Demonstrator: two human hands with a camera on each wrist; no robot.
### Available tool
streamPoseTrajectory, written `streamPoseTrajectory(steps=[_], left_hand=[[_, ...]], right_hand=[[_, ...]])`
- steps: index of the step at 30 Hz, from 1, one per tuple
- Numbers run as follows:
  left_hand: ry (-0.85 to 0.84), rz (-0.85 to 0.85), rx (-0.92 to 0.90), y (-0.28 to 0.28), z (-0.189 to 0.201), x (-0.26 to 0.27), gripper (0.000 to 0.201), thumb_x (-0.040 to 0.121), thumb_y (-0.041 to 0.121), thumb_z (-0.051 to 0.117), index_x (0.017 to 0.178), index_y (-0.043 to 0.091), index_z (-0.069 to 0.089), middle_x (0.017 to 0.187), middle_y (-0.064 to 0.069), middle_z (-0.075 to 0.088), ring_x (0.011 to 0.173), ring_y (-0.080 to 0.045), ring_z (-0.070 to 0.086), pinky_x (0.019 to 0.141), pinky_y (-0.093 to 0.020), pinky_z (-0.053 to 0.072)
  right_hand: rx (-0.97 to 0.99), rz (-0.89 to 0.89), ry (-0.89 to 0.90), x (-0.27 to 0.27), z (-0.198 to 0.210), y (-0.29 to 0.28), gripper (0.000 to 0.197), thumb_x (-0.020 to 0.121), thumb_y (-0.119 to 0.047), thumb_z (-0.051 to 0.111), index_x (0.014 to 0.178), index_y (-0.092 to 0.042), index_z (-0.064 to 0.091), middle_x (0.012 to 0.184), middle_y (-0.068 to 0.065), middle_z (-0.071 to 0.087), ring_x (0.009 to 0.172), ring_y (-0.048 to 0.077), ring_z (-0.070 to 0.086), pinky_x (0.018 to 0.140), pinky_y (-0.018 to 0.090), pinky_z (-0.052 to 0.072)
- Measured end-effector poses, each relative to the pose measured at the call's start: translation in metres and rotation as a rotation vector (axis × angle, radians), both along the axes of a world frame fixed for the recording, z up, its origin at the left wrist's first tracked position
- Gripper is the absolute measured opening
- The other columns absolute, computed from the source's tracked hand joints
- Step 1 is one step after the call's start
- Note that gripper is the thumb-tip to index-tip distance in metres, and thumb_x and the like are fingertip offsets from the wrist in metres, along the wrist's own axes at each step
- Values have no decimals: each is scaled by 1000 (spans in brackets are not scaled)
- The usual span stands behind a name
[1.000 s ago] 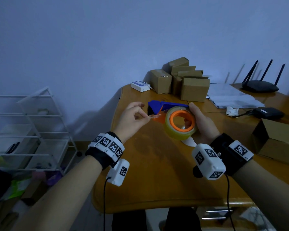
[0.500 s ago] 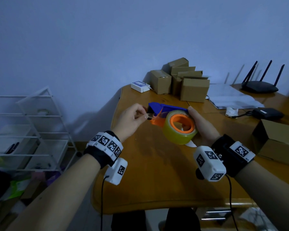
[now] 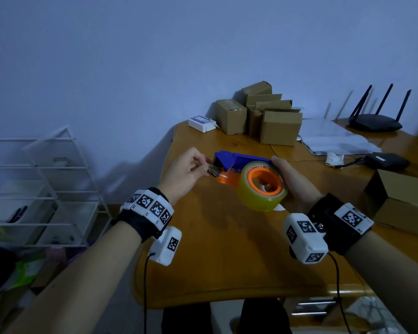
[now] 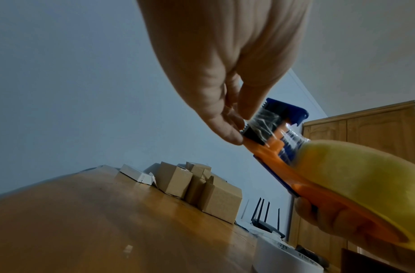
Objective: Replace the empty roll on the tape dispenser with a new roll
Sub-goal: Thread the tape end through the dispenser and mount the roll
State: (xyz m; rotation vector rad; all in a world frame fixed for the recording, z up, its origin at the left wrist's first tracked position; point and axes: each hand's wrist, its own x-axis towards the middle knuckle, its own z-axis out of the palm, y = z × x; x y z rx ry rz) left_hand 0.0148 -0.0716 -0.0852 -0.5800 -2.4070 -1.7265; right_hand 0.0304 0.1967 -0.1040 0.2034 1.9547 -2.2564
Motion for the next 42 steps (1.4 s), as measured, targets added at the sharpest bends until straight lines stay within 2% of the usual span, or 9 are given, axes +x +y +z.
streamPoseTrajectory(steps=[6, 10, 17, 18, 21, 25, 31, 35, 42], left_hand=[[-12, -27, -24, -2, -5, 2, 15, 94, 5, 59, 87, 16, 51, 114, 5, 62, 108, -5, 61, 88, -27, 53], [-38, -48, -18, -2, -6, 2, 12, 93, 8, 61, 87, 16, 54, 113, 5, 65, 105, -6, 64, 93, -31, 52], [-286, -233, 354, -2, 1, 2, 9, 97, 1, 49, 95, 9, 51, 102, -12, 64, 103, -22, 68, 105, -40, 47], [-295, -248, 330, -3, 2, 2, 2, 97, 8, 52, 98, 10, 51, 105, -12, 64, 106, -22, 67, 107, -41, 45], [-225, -208, 48, -2, 0, 3, 38, 85, 36, 71, 114, 20, 52, 118, -3, 65, 113, -18, 64, 105, -41, 45], [-69, -157, -121, 7, 0, 2, 58, 76, 27, 82, 125, 26, 51, 119, 8, 65, 105, -7, 67, 96, -32, 51], [59, -93, -165, 8, 0, -3, 34, 76, 24, 83, 106, 21, 68, 101, 2, 74, 96, -11, 70, 91, -43, 57], [27, -124, -178, 5, 1, -1, 30, 73, 23, 84, 99, 19, 71, 96, 1, 76, 92, -12, 72, 89, -45, 57], [-79, -203, -173, 1, -2, 5, 33, 72, 17, 85, 101, 17, 72, 99, 4, 77, 95, -11, 73, 94, -40, 55]], right_hand=[[-8, 11, 50, 3, -4, 0, 55, 94, -53, 52, 112, -3, 67, 76, 5, 69, 57, 10, 64, 53, 21, 51], [31, -84, 83, 2, -3, 2, 51, 90, -54, 57, 98, -5, 67, 68, 4, 63, 56, 13, 55, 57, 25, 48], [35, -92, 33, -4, -6, 8, 84, 69, -69, 70, 114, 1, 68, 91, 17, 68, 77, 25, 64, 78, 38, 54], [42, -88, 13, -5, -7, 9, 88, 65, -72, 71, 115, 0, 68, 93, 18, 69, 80, 26, 64, 83, 41, 54], [34, -70, -11, -5, -8, 9, 94, 60, -74, 73, 119, -1, 66, 98, 19, 67, 86, 29, 61, 87, 43, 51], [39, -43, -9, -3, -6, 5, 87, 63, -72, 73, 117, -4, 69, 102, 19, 70, 88, 27, 65, 92, 45, 51], [72, -16, -1, -1, -6, 2, 78, 70, -71, 67, 111, -4, 71, 95, 16, 70, 80, 23, 65, 83, 38, 51], [14, 0, 2, 2, -6, 5, 61, 85, -59, 62, 108, -3, 69, 87, 12, 67, 66, 18, 61, 63, 28, 52], [115, 54, -47, 6, -5, 9, 73, 68, -70, 69, 99, -5, 70, 85, 14, 67, 64, 19, 60, 63, 29, 51]])
